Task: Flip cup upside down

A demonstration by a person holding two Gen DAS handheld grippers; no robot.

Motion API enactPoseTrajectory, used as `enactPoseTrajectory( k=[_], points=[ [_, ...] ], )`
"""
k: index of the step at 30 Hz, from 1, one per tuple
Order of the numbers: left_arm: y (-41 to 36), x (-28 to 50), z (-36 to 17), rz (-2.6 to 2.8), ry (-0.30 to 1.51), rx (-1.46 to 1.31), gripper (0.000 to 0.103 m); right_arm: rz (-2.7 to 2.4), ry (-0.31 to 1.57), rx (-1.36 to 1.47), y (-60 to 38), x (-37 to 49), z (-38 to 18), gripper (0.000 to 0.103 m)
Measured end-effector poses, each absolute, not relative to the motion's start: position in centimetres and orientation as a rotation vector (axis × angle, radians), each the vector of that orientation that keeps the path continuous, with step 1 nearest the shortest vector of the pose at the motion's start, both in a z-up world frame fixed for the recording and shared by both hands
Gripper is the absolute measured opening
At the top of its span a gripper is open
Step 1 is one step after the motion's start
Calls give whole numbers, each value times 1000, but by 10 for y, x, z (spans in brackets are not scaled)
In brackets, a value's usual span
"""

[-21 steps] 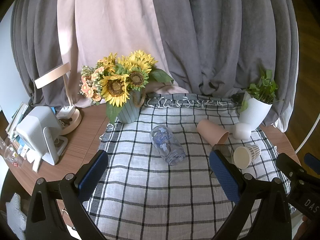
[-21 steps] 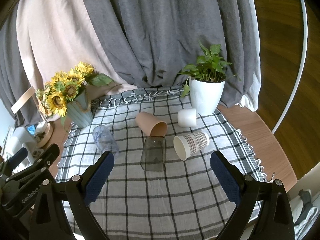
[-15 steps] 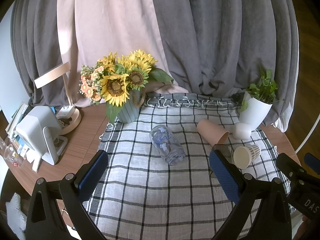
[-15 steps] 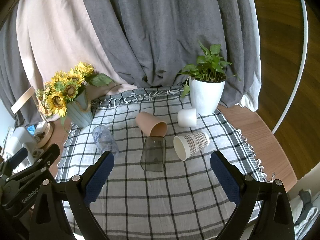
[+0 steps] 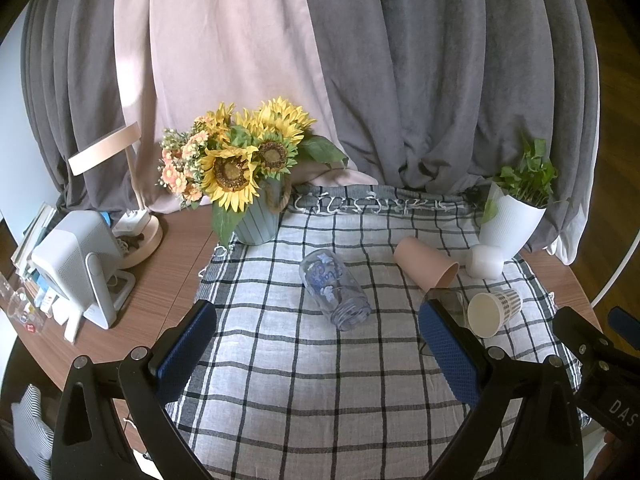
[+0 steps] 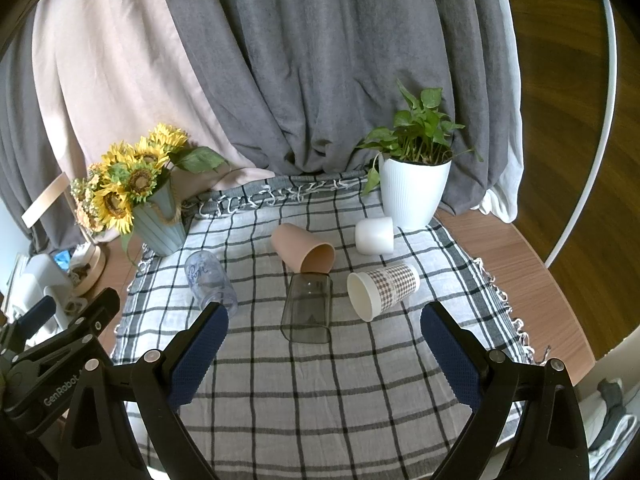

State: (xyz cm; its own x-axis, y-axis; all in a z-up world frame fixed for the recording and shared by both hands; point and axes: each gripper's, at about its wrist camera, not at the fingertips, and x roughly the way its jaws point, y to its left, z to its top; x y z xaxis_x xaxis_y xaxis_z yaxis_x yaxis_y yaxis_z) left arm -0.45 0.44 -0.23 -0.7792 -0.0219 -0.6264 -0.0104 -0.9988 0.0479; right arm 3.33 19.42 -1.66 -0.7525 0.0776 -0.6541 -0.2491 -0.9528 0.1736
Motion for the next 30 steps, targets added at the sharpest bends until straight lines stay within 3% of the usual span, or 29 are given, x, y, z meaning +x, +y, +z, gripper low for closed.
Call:
enactPoseTrajectory(
  k=[20,30],
  points=[
    [7,-14,-13,-2930,-73,1083,103,2760,365,-1026,193,29,-20,98],
    [14,-60,-24,-2788,39,1200,103,2802,382,-1221,210,-31,-36,98]
  ],
)
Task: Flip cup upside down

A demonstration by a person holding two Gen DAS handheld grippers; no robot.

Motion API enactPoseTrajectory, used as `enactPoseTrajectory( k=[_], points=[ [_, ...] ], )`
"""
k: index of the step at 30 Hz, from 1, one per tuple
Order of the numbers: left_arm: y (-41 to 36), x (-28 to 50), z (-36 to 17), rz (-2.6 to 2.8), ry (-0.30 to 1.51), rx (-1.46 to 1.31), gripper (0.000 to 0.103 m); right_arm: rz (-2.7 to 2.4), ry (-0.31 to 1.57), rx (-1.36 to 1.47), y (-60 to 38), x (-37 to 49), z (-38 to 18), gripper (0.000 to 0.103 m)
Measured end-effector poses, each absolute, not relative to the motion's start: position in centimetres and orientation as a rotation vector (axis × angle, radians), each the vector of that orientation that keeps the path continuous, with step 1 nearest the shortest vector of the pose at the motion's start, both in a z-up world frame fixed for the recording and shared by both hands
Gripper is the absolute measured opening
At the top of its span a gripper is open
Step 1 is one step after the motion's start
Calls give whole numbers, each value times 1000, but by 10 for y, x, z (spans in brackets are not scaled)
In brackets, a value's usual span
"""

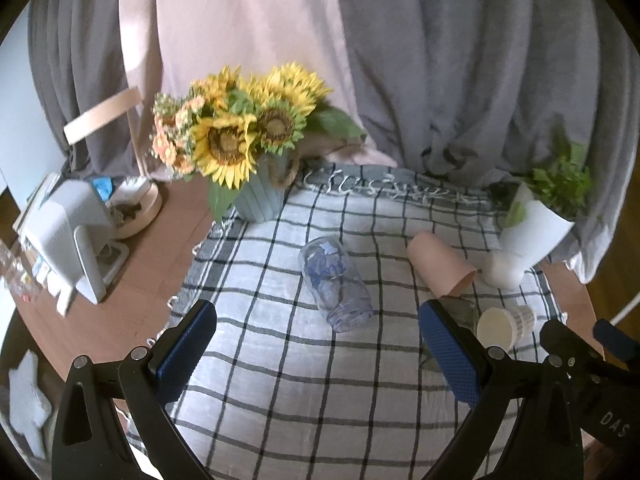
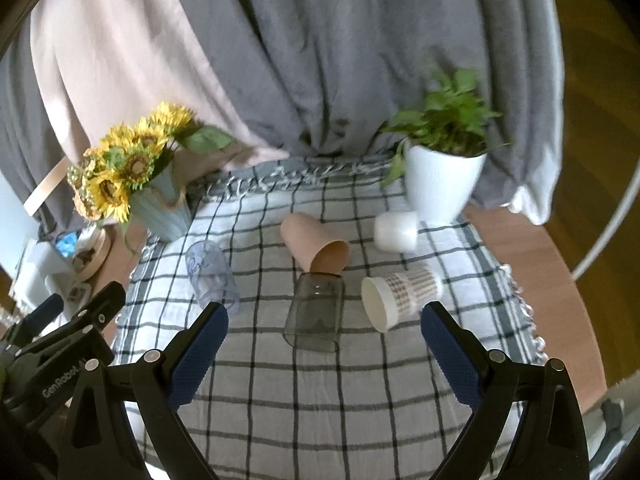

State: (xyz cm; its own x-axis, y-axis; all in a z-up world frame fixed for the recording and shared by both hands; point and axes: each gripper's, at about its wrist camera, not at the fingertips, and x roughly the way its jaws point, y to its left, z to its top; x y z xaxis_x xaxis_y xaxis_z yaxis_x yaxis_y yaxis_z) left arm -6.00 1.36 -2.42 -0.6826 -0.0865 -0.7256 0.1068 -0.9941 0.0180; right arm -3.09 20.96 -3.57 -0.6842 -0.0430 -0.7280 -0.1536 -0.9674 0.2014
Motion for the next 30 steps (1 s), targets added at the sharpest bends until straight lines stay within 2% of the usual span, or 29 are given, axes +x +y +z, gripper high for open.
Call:
enactPoseTrajectory(
  k=[5,17,20,27,30],
  points=[
    [18,-92,-39,-2688,82,1266,103,2833,359,-1388,214,-78,-46,98],
    [28,-167,-77,-2478,61,1410,103,2795,119,-1769,209,-195,-82,97],
    [29,-182,-84,-2437,58,1432,103,2772,66,-1881,205,-221,-96,97],
    [29,-213,-104,-2344,52,1487,103,2610,83,-2177,202,-272,-149,97],
    [31,-221,-112,-2302,24,1487,103,2559,56,-2229,198,-287,-170,93]
  ],
)
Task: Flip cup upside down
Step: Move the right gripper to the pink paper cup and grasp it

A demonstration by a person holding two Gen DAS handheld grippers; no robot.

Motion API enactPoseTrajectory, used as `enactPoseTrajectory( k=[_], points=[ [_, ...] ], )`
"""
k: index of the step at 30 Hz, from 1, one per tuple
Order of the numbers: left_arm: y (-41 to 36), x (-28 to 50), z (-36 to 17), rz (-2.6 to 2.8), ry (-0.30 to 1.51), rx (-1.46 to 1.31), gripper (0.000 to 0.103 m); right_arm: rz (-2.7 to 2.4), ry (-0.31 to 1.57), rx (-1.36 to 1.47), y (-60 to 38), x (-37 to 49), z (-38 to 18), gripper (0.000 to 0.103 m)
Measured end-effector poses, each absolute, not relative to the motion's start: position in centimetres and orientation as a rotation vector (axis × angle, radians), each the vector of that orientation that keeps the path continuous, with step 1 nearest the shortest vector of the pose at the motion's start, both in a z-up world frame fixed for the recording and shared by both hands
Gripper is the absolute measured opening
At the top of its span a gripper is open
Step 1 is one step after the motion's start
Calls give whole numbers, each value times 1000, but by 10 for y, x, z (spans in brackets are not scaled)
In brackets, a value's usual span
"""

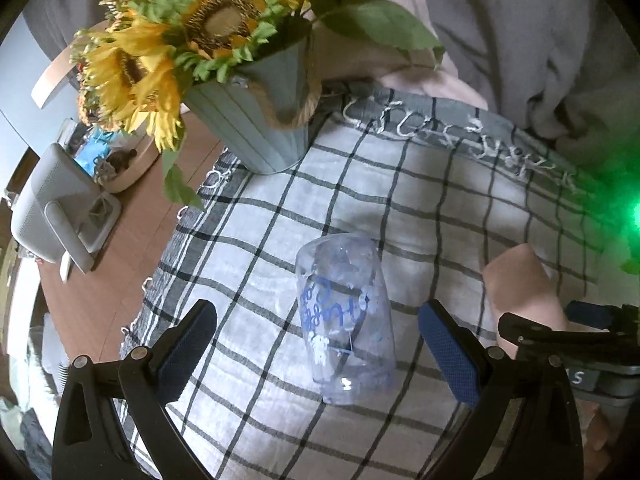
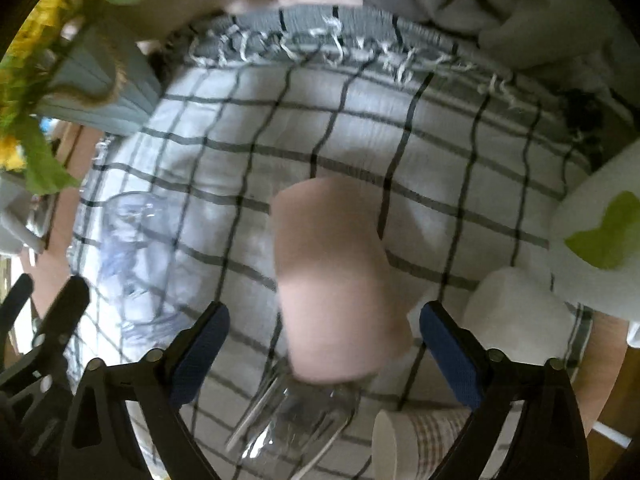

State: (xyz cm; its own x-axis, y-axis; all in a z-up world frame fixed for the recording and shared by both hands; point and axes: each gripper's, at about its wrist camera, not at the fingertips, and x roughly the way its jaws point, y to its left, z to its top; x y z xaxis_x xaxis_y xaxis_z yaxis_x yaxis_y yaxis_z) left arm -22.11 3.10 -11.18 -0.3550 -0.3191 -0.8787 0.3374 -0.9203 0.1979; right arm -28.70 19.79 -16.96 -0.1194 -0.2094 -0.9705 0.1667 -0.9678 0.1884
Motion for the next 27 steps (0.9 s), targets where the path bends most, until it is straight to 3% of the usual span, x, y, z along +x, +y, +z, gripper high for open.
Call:
enactPoseTrajectory(
  k=[6,10,14,27],
  points=[
    [31,-232,-123,-2267,-3,1514,103,-2115,-9,1961,189,-304,-200,87],
    [30,-234,-130,-2250,-17,1536,103,-2111,15,1991,186,-309,-209,76],
    [30,-231,-128,-2266,-21,1534,103,-2124,-7,1982,188,-310,-209,75],
    [11,-207,-85,-2424,-16,1446,103,-2381,-158,1718,204,-270,-117,70]
  ],
)
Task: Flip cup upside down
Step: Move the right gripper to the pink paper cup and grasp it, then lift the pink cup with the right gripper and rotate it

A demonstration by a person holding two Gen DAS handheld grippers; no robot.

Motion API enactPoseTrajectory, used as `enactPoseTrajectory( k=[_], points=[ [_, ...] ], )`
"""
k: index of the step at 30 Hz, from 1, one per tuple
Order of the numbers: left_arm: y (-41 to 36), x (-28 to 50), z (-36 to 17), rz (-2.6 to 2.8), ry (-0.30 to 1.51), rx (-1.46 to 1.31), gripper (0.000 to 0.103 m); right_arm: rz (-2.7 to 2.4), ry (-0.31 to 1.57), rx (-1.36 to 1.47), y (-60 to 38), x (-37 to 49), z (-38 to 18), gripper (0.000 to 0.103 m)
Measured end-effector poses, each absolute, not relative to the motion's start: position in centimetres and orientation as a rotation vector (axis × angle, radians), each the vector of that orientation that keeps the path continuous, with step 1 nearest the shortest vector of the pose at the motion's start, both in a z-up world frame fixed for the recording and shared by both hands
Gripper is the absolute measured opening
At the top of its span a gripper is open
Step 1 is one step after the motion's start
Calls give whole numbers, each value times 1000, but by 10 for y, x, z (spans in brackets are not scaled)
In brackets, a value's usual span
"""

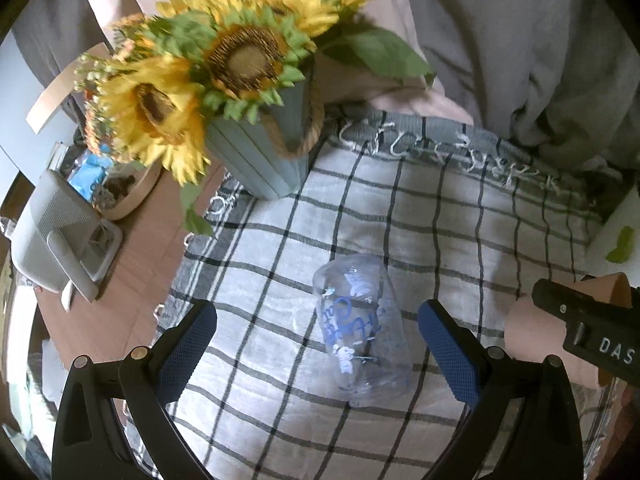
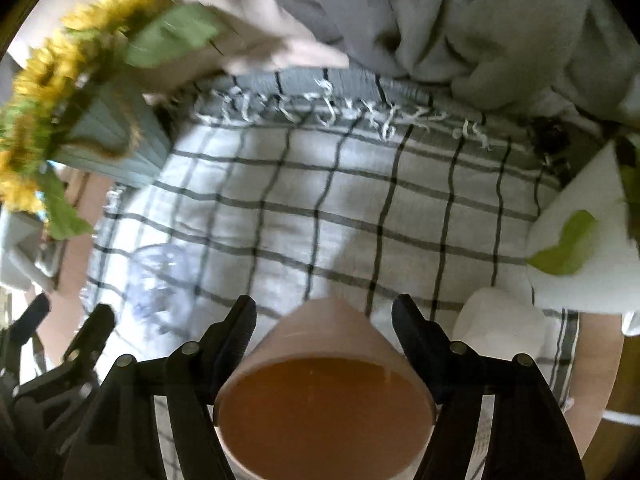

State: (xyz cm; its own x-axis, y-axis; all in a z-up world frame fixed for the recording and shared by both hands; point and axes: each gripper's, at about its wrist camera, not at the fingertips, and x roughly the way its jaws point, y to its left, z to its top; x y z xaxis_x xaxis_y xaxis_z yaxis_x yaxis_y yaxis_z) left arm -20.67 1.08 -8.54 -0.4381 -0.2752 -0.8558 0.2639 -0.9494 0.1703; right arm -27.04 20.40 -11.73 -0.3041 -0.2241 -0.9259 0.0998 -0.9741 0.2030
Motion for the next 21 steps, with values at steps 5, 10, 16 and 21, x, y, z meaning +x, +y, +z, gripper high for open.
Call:
enactPoseTrajectory(
  k=[5,10,16,21],
  points=[
    [3,-193,-74,-2491,-30,1436,103,-2458,-118,1660,186,-245,-102,70],
    [-13,-171,-67,-2471,-7,1389,103,-2469,-149,1636,173,-217,-88,70],
    [-41,-138,-75,-2466,-17,1396,103,-2459,-223,1626,147,-179,-78,70],
    [-63,-121,-95,-2429,-3,1464,103,-2423,-235,1671,114,-158,-92,70]
  ],
)
